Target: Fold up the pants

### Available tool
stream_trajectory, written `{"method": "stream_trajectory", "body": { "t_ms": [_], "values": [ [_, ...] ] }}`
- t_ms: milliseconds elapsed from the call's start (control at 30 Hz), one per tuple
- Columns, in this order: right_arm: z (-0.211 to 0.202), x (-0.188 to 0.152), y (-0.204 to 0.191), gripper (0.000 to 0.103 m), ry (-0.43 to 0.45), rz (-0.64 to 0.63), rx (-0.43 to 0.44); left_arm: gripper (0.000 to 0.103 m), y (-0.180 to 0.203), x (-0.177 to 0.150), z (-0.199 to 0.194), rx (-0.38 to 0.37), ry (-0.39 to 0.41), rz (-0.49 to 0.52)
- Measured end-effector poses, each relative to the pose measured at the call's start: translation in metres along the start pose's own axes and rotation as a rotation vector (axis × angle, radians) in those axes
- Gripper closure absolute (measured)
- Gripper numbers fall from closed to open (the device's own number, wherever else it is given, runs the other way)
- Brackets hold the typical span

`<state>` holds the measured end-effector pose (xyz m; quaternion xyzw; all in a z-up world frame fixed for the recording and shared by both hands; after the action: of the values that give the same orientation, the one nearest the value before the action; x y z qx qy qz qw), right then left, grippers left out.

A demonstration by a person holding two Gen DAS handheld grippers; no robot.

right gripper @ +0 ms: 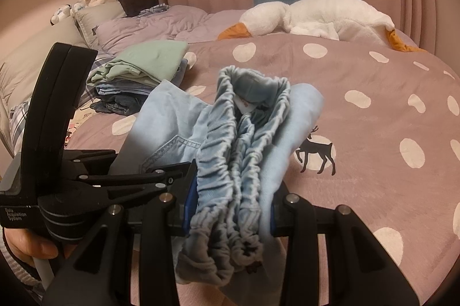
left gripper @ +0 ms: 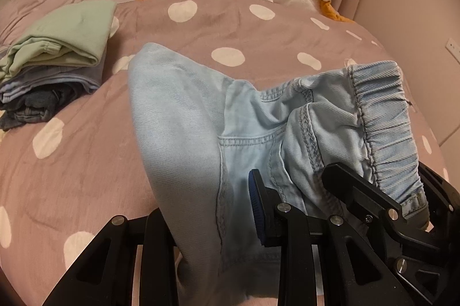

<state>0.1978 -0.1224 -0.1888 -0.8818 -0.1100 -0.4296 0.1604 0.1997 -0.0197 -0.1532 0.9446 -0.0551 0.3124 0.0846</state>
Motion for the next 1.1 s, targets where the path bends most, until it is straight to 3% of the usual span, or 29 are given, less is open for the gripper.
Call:
{"method": "stream_trajectory", "body": {
  "t_ms": [300, 567, 667, 733, 767, 900, 1100],
  "values": [
    [0.015, -0.002, 0.012, 0.064, -0.041, 0.064, 0.017, 0.074, -0.003, -0.001, 0.009, 0.001, -0.026, 0.000],
    [0.037, -0.017, 0.039, 0.055, -0.128, 0.179, 0.002, 0.074, -0.019, -0.005, 0.027, 0.071, -0.069, 0.007],
    [0.046, -0.028, 0.056, 0.051, -0.172, 0.267, 0.015, 0.058, -0.030, -0.009, 0.033, 0.076, -0.087, -0.019],
    [0.051, -0.037, 0.064, 0.042, -0.201, 0.320, 0.012, 0.037, -0.036, -0.012, 0.035, 0.109, -0.086, -0.019],
    [0.051, -0.041, 0.065, 0.040, -0.212, 0.332, 0.008, 0.033, -0.039, -0.014, 0.036, 0.122, -0.084, -0.023],
    [0.050, -0.051, 0.071, 0.039, -0.224, 0.376, 0.027, 0.031, -0.044, -0.019, 0.034, 0.106, -0.078, -0.042],
    [0.040, -0.053, 0.067, 0.035, -0.235, 0.306, -0.039, 0.031, -0.045, -0.026, 0.026, 0.116, -0.071, -0.035]
  ]
}}
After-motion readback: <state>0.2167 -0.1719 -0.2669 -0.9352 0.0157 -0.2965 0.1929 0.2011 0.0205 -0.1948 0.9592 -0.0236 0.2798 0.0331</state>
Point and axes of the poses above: each gripper's, at about its wrist camera, not at the fingertips, and z roughly the way its jaws point, y to its right, x to its top, the point moved 6 cm from there along z, roughly the way its jaws point, and after that the axes turned 2 degrees about x, right-handed, at the moved point
